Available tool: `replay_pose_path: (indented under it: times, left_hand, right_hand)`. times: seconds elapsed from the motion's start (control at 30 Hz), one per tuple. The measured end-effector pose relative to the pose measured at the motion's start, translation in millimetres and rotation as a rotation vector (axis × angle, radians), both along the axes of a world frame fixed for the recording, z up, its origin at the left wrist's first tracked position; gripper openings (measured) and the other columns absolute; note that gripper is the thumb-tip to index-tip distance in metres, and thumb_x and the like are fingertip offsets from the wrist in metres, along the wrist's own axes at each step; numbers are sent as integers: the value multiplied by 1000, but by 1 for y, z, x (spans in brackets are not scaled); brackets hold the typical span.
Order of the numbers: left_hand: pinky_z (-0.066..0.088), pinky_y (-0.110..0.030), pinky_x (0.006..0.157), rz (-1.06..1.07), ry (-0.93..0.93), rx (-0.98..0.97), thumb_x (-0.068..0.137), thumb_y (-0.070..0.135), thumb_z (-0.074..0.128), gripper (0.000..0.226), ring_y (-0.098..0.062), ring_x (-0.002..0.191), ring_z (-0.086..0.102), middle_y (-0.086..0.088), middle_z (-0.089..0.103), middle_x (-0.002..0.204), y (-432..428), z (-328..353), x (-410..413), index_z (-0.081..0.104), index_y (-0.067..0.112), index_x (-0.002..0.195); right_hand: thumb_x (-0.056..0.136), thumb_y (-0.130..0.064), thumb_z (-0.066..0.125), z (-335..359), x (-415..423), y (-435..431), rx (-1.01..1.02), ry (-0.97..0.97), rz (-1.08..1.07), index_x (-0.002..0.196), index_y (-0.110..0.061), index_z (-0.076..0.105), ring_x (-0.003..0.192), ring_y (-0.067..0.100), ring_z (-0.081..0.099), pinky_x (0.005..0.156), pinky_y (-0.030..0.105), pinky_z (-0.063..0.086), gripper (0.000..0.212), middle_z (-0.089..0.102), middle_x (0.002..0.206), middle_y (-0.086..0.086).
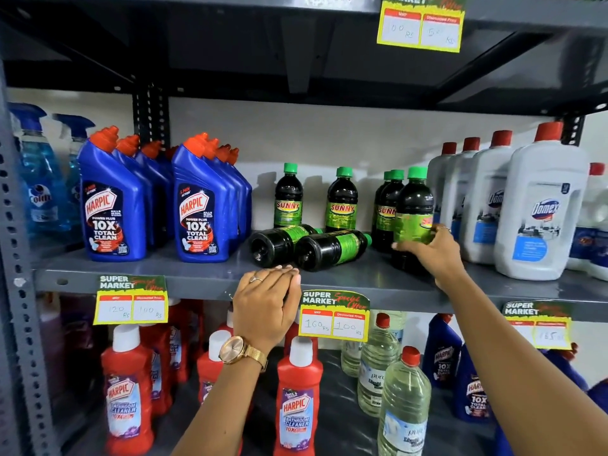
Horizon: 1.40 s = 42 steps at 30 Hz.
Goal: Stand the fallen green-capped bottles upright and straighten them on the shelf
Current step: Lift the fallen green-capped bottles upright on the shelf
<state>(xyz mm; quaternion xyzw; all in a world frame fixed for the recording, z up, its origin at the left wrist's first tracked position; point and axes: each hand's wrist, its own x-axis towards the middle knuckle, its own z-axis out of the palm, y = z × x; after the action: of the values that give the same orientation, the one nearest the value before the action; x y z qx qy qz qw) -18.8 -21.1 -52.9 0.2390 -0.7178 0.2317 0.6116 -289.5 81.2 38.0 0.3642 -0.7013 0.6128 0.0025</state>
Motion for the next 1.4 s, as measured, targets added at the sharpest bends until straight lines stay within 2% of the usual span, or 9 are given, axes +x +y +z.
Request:
replay_pose_path:
  times: [0.13, 0.3, 0.5, 0.83, 1.0, 1.13, 1.23, 1.33, 1.4]
  left_hand:
    - [41, -27, 80, -1, 9, 4, 97, 29, 43, 35, -12, 85, 69, 4, 76, 90, 0, -1, -1, 75, 16, 90]
    - [40, -25, 80, -7, 16, -4, 96, 28, 43, 36, -12, 84, 70, 3, 76, 90, 2, 0, -1, 75, 15, 89]
    - [41, -26, 79, -5, 2, 16, 97, 29, 41, 39, -13, 84, 70, 3, 77, 90, 4, 1, 0, 76, 14, 89]
    - [42, -26, 78, 7, -13, 38, 97, 28, 42, 38, -13, 83, 70, 2, 77, 89, 5, 2, 0, 76, 14, 89]
    - [42, -28, 79, -2, -54, 87, 97, 29, 40, 40, -14, 85, 70, 2, 76, 90, 11, 5, 3, 76, 14, 90]
    - [41, -29, 83, -56, -185, 105, 96, 27, 41, 37, -18, 92, 68, -1, 75, 99, 12, 8, 14, 74, 11, 98]
    - [48, -34, 82, -108, -244, 89, 93, 25, 45, 32, -21, 92, 68, -4, 74, 101, 8, 13, 33, 72, 9, 100]
    - [51, -39, 78, -101, -193, 141, 92, 24, 47, 31, -26, 84, 67, -5, 73, 92, -1, 18, 51, 72, 7, 92]
    - [49, -39, 76, -58, -165, 185, 93, 28, 44, 33, -27, 80, 66, -4, 73, 88, -7, 20, 58, 71, 8, 89]
  right_hand:
    - [58, -36, 90, 1, -3, -2, 47, 35, -72, 130, -4, 43, 113, 28, 58, 95, 43, 50, 92, 60, 119, 10]
    - [64, -16, 81, -4, -7, -2, 19, -44, -4, 105, -10, 54, 82, 15, 59, 62, 23, 42, 49, 68, 109, 11]
    - [52, -43, 92, 0, -3, -3, 126, 76, -90, 134, 0, 40, 125, 33, 52, 104, 46, 44, 106, 54, 134, 17]
    - [57, -34, 91, -4, -4, 0, 91, 84, -102, 119, -3, 55, 108, 31, 62, 90, 39, 52, 78, 65, 118, 15]
    - [60, -65, 77, 2, 12, 8, 153, 220, -335, 148, 0, 24, 132, 41, 39, 107, 52, 35, 121, 39, 147, 22]
    - [78, -69, 55, 4, 53, 16, -199, 470, -372, 110, -14, 58, 95, 24, 59, 75, 35, 43, 63, 65, 98, 4]
    - [80, -74, 45, 6, 83, 6, 32, 256, 6, 69, -10, 68, 61, 22, 68, 64, 34, 52, 69, 69, 59, 1]
    - [80, -81, 33, 21, 93, -9, 435, 37, 141, 111, 1, 68, 59, 25, 69, 64, 35, 59, 94, 75, 80, 16]
    - [79, -83, 26, 34, 97, -18, 649, -52, 207, 149, -10, 34, 39, 17, 56, 37, 19, 46, 102, 71, 90, 20]
